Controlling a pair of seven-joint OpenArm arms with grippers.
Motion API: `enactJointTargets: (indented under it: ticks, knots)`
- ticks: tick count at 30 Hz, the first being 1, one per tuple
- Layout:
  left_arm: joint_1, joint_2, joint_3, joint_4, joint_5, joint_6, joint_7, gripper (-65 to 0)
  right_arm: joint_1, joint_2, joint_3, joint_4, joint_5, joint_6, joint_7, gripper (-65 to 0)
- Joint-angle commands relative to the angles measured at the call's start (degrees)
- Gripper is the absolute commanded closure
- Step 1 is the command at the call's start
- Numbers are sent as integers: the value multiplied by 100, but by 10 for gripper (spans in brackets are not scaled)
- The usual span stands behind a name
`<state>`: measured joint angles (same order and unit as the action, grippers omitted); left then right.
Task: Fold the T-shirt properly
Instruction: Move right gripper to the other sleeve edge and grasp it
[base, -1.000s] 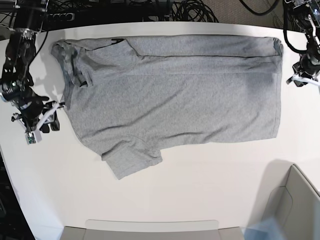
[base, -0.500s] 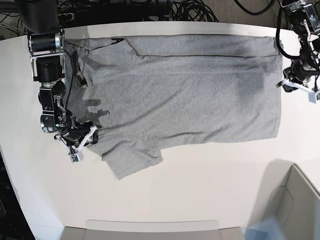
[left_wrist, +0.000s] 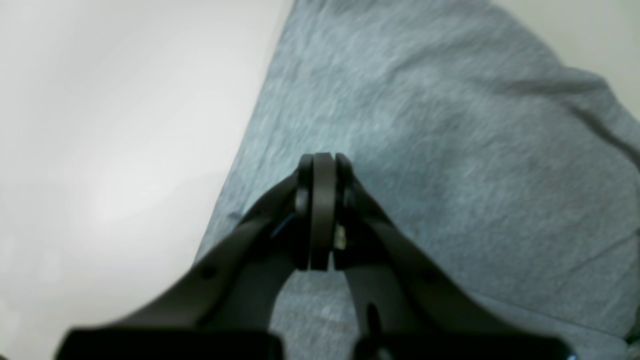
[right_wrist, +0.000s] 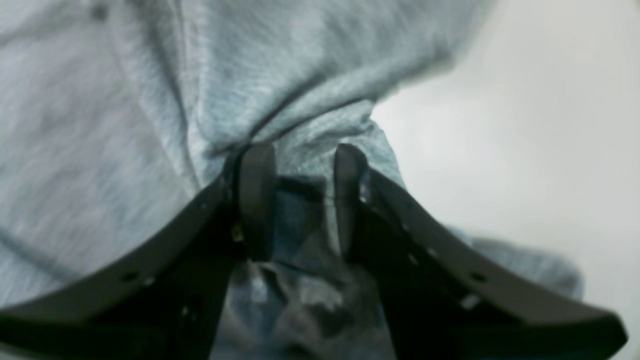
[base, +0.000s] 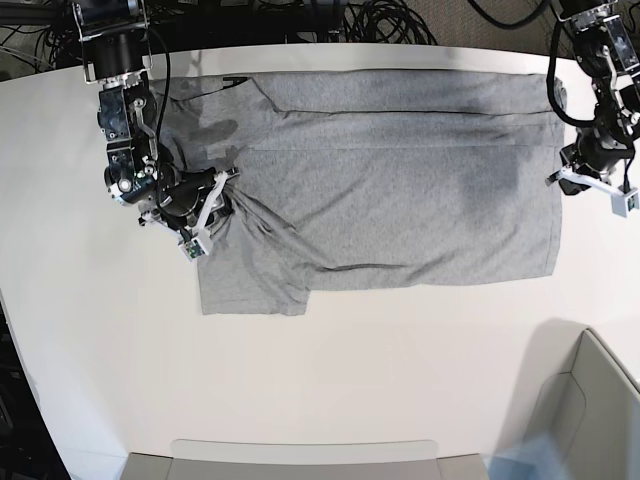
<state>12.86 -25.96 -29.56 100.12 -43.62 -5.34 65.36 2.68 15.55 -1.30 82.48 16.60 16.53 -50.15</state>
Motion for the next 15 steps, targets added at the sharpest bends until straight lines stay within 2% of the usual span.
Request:
enactJointTargets:
  ticks: [1,4,10,15]
  knots:
    - [-16,-99,-28,85,-38,11,-62,0,-88,40,126,170,-47,48,-273,-206]
    - [-16,-99,-20,76,-38,11,-62,0,-140,-135,477,539,-47,48,-264,-206]
    - [-25,-99,-20,76,-38,11,-62,0,449,-355,1181,987,-47,48,-264,-206]
    - [-25,-99,-20,76,-38,11,-62,0,1293,-373,1356,258,-47,48,-255,-207]
